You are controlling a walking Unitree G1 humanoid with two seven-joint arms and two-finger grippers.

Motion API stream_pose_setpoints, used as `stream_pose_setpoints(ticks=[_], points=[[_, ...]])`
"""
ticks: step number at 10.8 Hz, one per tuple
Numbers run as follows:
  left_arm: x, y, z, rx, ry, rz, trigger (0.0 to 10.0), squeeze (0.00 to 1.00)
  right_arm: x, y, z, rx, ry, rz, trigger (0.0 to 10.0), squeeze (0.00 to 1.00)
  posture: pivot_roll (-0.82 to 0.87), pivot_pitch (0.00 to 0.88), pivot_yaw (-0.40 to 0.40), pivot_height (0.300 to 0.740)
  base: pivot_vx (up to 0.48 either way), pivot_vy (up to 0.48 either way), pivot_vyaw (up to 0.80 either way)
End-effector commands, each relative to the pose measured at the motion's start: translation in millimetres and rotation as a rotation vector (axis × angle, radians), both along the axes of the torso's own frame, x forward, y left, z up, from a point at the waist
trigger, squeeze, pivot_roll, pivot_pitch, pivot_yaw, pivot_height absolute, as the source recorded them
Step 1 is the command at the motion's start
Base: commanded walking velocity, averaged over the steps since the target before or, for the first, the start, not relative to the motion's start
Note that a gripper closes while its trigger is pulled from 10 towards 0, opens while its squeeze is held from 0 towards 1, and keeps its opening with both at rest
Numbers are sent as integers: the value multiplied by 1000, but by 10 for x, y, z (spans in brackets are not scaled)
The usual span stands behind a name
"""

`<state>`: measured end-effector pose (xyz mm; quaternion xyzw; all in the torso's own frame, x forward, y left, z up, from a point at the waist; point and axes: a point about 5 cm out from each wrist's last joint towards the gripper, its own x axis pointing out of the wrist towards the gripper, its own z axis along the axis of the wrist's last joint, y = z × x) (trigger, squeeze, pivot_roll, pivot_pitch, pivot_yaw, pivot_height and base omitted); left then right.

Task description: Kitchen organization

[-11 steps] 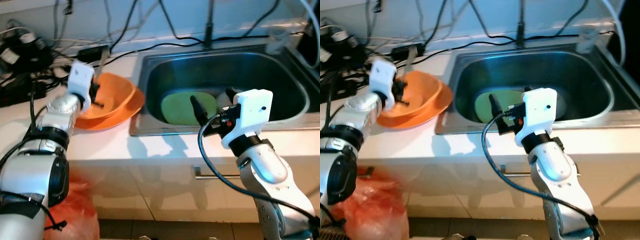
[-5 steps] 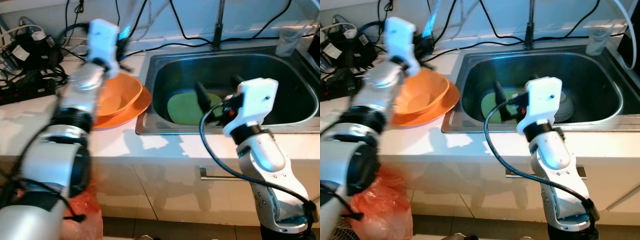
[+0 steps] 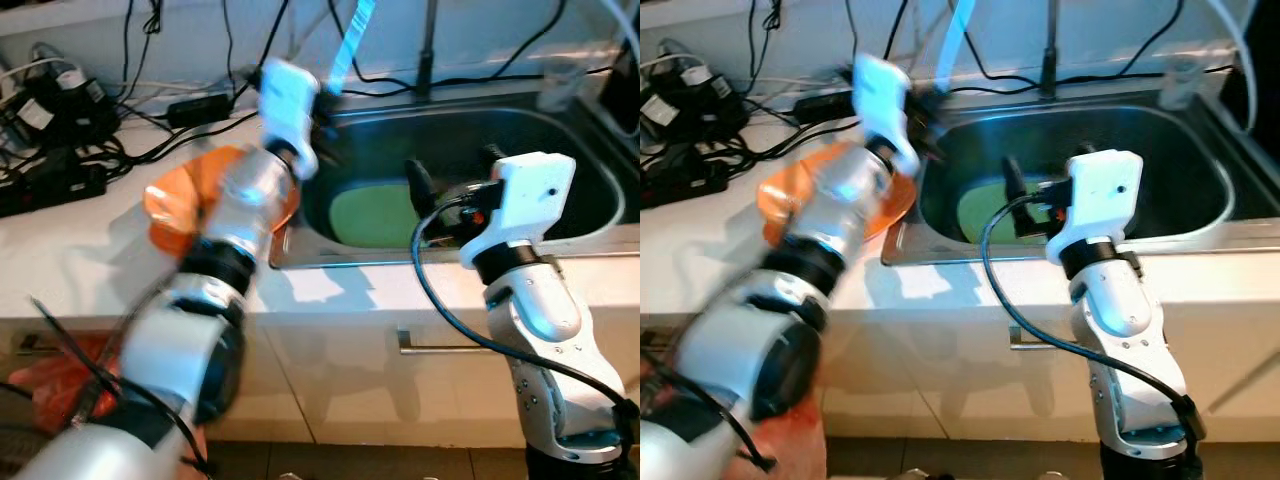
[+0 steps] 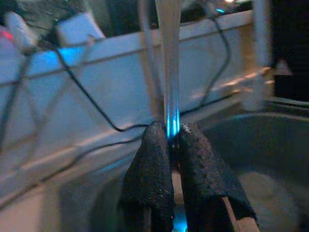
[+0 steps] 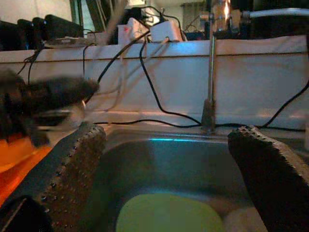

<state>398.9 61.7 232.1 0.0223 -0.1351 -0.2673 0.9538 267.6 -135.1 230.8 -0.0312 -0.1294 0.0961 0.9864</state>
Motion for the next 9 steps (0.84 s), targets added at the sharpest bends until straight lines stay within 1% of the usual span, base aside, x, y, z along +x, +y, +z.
stream_pose_setpoints(ticks=[1, 2, 3, 4, 6, 8, 9], points=[[-10, 27, -54, 3, 17, 0, 0, 0, 0, 31, 38, -3, -15, 19, 10000, 102, -241, 0, 143, 740, 0, 0, 0], [-45, -20, -173, -12, 54, -18, 0, 0, -2, 18, 41, -8, -14, 18, 10000, 82, -248, 0, 139, 740, 0, 0, 0], [-105, -112, -262, -16, 66, -70, 0, 0, -7, 5, 41, -12, -12, 18, 10000, 31, -255, 0, 135, 740, 0, 0, 0], [-173, -199, -305, 3, 52, -133, 0, 0, -6, -9, 39, -9, -7, 17, 10000, 0, -256, 0, 134, 740, 0, 0, 0], [-286, -291, -332, 24, 8, -235, 0, 0, 34, -12, 23, 20, 12, 45, 10000, 0, -242, 0, 133, 740, 0, 0, 0], [-359, -313, -368, 7, 6, -284, 0, 0, 111, 47, -26, 63, 50, 127, 10000, 0, -224, 0, 133, 740, 0, 0, 0], [-430, -332, -354, -3, -9, -327, 0, 0, 145, 85, -21, 101, 58, 172, 10000, 0, -206, 0, 133, 740, 0, 0, 0]])
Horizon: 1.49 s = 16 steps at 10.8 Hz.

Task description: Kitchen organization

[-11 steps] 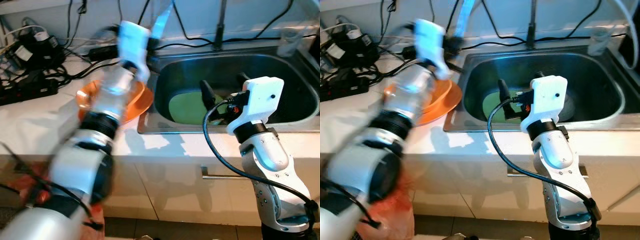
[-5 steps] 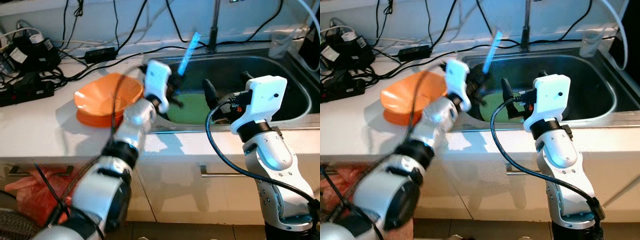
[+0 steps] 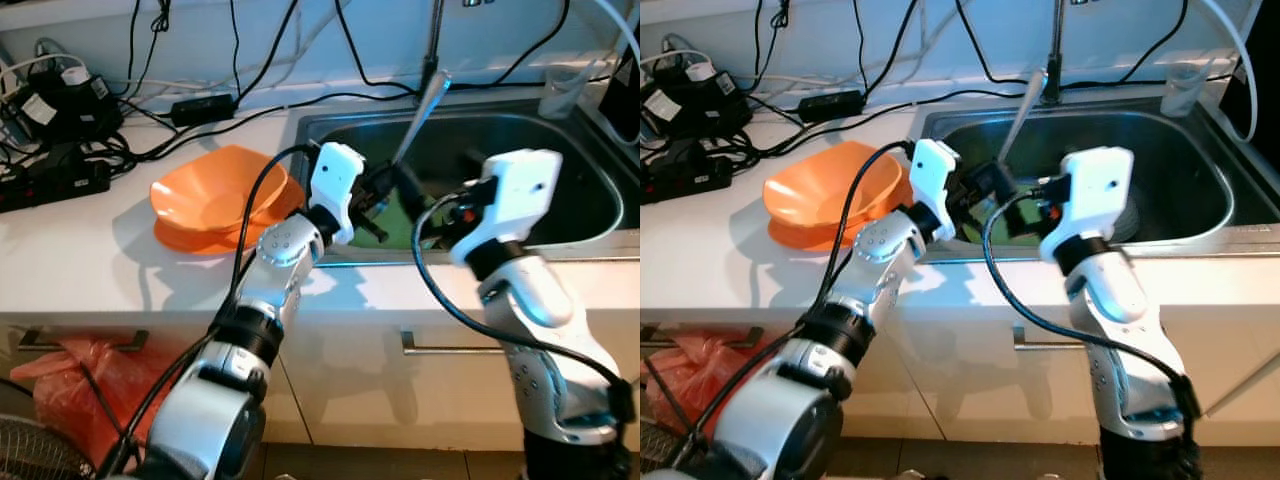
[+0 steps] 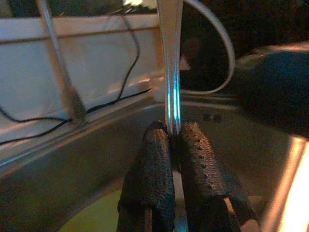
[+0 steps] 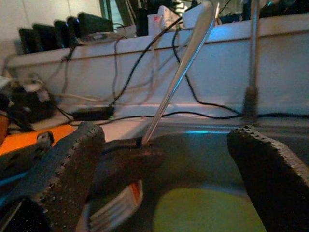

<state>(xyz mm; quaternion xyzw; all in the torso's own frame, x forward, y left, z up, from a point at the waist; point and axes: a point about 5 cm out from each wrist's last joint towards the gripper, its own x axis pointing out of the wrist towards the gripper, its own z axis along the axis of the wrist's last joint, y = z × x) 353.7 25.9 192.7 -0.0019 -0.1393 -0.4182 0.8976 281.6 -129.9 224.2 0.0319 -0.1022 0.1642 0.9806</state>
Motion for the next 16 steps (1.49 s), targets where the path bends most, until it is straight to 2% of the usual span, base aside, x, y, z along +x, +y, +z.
stream_pose_setpoints(ticks=[1, 2, 5, 7, 10, 11, 12, 16], points=[[-4, 25, 55, -3, -17, -11, 0, 0, 13, 38, 51, 18, -10, 32, 10000, 0, -206, 0, 133, 740, 0, 0, 0], [-66, 66, 110, -16, -44, -19, 0, 0, 28, 36, 74, 42, -16, 54, 10000, 0, -195, 0, 137, 740, 0, 0, 0], [-191, 203, 62, -2, -53, -41, 0, 0, 36, 27, 90, 33, -33, 47, 10000, 0, -193, 0, 140, 740, 0, 0, 0], [-304, 189, 27, 13, -43, -90, 0, 0, 37, 46, 98, 22, -40, 51, 10000, 0, -193, 0, 139, 740, 0, 0, 0], [-383, 147, -15, 21, -21, -125, 0, 0, 61, 58, 116, 22, -49, 55, 10000, 0, -188, 0, 133, 740, 0, 0, 0], [-407, 148, -8, 21, -18, -129, 0, 0, 69, 64, 125, 24, -54, 60, 3373, 0, -186, 0, 133, 740, 0, 0, 0], [-414, 157, -5, 21, -17, -128, 0, 0, 72, 70, 130, 29, -57, 64, 0, 0, -184, 0, 132, 740, 0, 0, 0], [-472, 154, 25, 7, -16, -140, 0, 0, 72, 84, 113, 31, -56, 69, 0, 0, -173, 0, 132, 740, 0, 0, 0]])
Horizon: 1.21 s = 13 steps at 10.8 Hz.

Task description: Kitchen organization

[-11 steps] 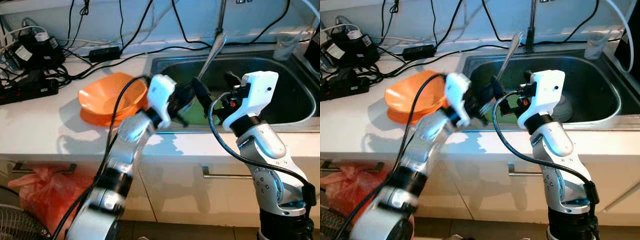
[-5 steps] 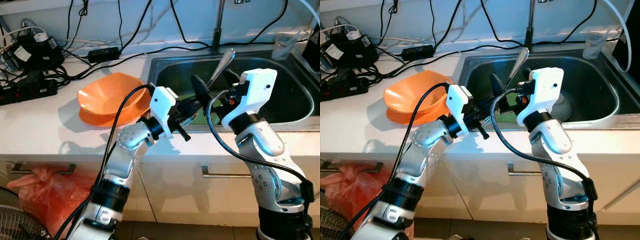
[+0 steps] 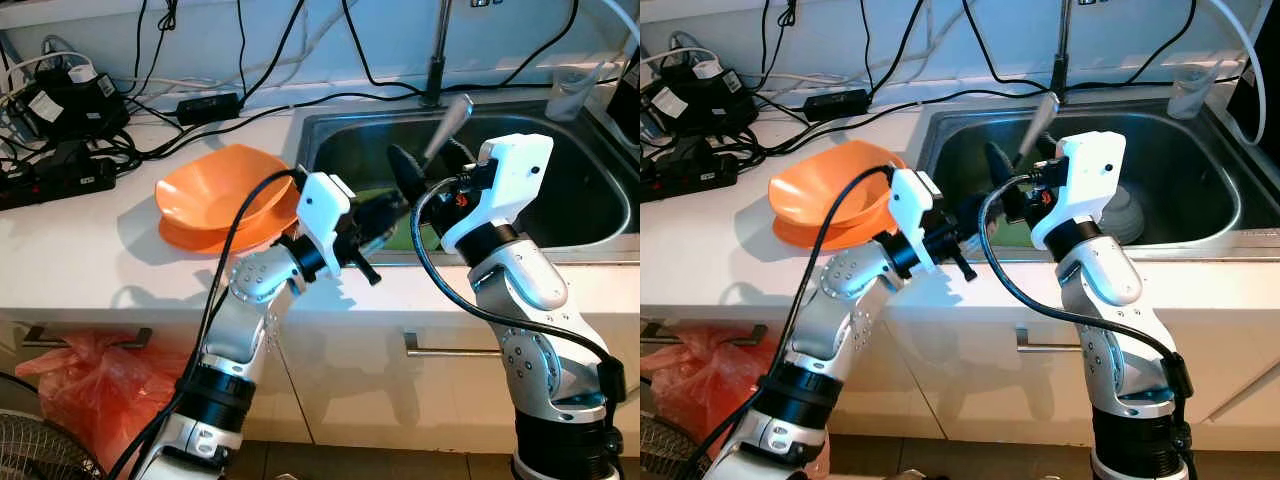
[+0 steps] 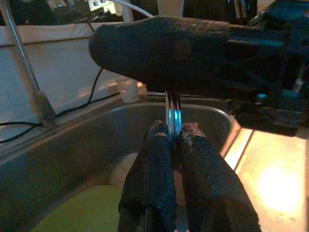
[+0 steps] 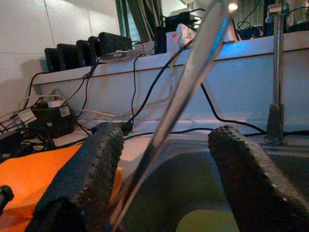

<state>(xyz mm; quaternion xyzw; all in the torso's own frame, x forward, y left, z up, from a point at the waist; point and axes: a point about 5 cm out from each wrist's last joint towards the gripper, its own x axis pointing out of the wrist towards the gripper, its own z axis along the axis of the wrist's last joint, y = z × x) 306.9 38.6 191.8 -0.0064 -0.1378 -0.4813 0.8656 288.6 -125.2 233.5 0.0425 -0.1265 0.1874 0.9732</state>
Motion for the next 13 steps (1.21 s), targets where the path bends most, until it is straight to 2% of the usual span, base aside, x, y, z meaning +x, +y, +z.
stream_pose_setpoints(ticks=[1, 8, 13], points=[[-21, 17, 38, -7, -11, -6, 0, 0, 11, 39, 13, 6, -7, 20, 0, 0, -172, 0, 133, 740, 0, 0, 0], [-159, -45, 42, -18, 5, -58, 0, 0, 223, 97, -14, 0, -2, 64, 0, 0, -158, 0, 139, 740, 0, 0, 0], [-124, -4, 17, -16, 24, -23, 0, 0, 256, 91, 7, -5, -22, 67, 0, 0, -158, 0, 138, 740, 0, 0, 0]])
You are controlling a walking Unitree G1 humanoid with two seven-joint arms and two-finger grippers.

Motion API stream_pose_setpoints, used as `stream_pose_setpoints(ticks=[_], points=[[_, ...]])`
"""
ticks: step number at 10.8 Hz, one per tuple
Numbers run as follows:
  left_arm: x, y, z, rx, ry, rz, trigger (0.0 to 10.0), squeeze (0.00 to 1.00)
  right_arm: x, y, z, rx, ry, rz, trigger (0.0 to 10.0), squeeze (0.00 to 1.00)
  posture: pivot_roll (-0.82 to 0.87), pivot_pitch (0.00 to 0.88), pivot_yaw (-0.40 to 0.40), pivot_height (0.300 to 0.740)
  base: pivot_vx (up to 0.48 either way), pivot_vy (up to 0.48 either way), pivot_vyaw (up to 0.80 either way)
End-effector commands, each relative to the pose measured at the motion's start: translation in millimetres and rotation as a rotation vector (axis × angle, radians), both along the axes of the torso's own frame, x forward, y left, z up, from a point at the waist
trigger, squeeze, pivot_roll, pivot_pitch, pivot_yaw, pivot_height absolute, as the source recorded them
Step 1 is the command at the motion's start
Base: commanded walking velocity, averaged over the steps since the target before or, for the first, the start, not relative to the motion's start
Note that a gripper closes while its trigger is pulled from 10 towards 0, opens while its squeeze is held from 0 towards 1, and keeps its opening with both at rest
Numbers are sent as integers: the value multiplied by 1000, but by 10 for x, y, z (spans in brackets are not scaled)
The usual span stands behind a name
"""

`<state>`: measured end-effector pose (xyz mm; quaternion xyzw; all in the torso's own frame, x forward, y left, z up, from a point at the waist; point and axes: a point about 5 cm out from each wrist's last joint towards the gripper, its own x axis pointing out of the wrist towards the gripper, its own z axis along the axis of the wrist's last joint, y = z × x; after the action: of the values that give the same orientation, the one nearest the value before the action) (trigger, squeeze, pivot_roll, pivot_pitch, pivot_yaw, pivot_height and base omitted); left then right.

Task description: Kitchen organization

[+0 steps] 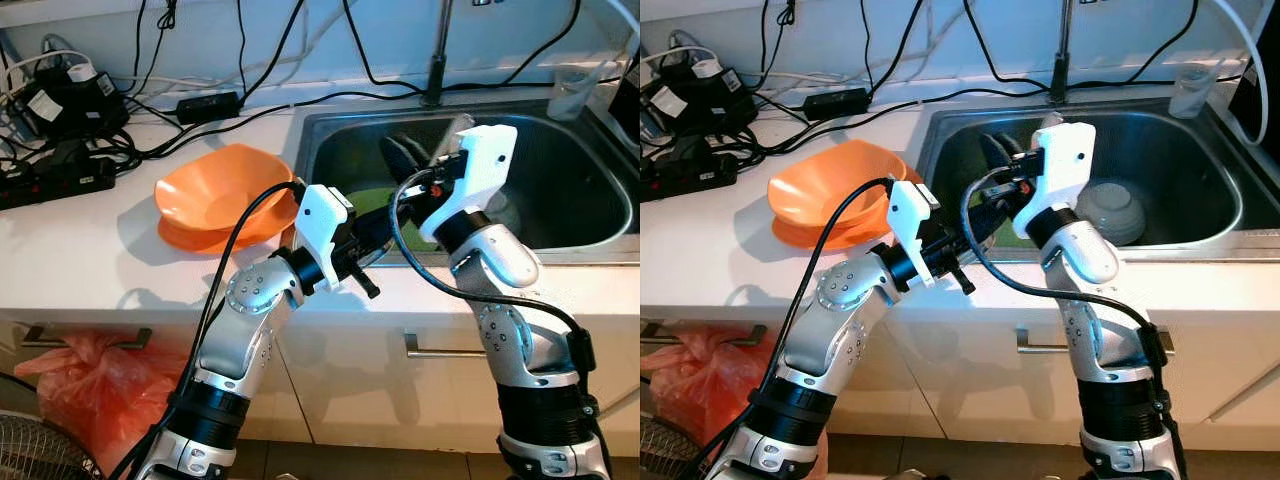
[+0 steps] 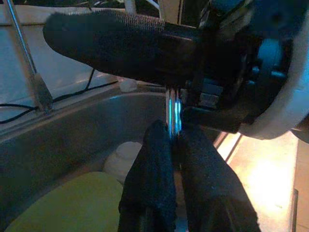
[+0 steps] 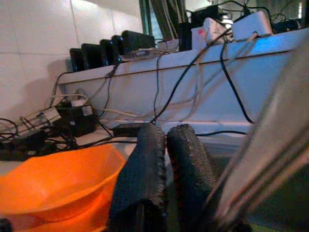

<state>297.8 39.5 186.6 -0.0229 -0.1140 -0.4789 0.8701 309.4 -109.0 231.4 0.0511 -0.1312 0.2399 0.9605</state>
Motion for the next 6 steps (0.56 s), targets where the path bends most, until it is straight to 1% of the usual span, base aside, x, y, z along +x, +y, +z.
stream_pose_setpoints(ticks=[1, 5, 6], points=[[-4, 8, 68, -8, -36, -7, 0, 0, 51, -75, 30, -14, -12, -46, 0, 0, -161, 0, 142, 740, 0, 0, 0], [36, 1, 64, -9, -21, 27, 118, 0, 71, -109, 38, -21, -19, -61, 0, 0, -164, 0, 141, 740, 0, 0, 0], [52, 9, 65, -1, -29, 45, 4980, 0, 78, -113, 37, -24, -18, -65, 6549, 0, -164, 0, 141, 740, 0, 0, 0]])
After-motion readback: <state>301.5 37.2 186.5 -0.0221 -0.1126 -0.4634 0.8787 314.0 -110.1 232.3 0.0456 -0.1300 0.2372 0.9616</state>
